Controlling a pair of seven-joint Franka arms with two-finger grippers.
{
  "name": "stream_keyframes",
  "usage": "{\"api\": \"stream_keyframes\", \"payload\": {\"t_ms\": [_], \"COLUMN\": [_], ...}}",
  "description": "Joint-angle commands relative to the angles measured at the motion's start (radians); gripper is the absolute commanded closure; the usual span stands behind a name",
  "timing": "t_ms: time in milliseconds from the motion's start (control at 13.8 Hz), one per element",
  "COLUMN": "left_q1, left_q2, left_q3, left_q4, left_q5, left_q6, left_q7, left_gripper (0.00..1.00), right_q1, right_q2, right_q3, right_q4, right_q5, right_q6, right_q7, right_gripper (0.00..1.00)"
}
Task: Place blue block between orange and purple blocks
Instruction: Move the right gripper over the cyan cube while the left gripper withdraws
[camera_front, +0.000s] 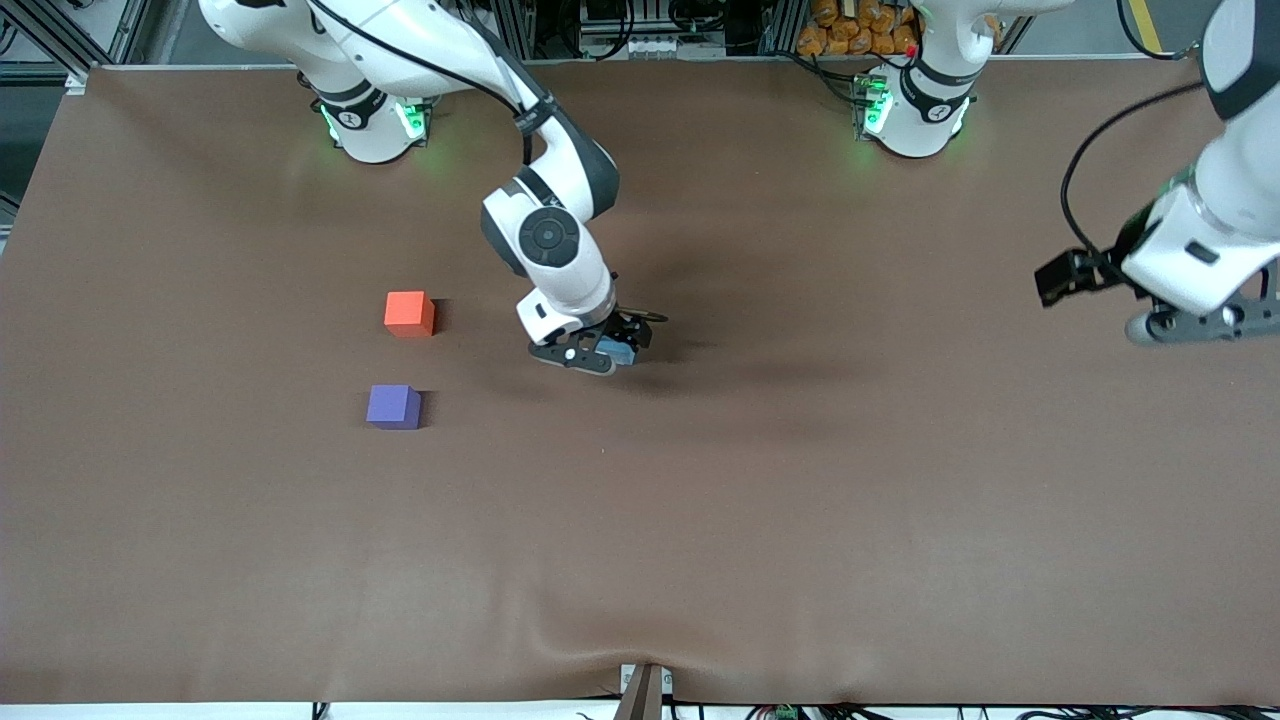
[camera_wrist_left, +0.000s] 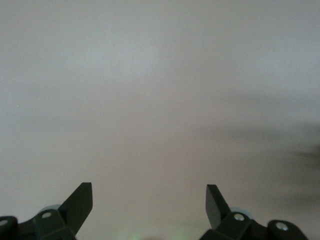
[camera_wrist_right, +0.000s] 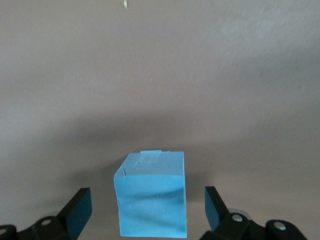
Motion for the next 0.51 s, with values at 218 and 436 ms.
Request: {"api": "stream_keyframes", "payload": {"t_ms": [218, 436], "left_q1": [0.057, 0.096], "left_q2": [-0.135, -0.093], "left_q3": [-0.008, -0.063], "left_q4": [-0.080, 0.012], "left_q5": [-0.077, -0.089], "left_q6": [0.029, 0.027], "left_q7": [0.099, 0.087], "left_gripper": [0.00, 0.00], "right_q1": [0.051, 0.048], "right_q2": [0.013, 0.035], "right_q3": [-0.012, -0.013], "right_q4": [-0.003, -0.005], "right_q5": [-0.009, -0.030], "right_q6": [-0.001, -0.001], "right_q7": [0.036, 0.033], "right_gripper": [0.07, 0.26]}}
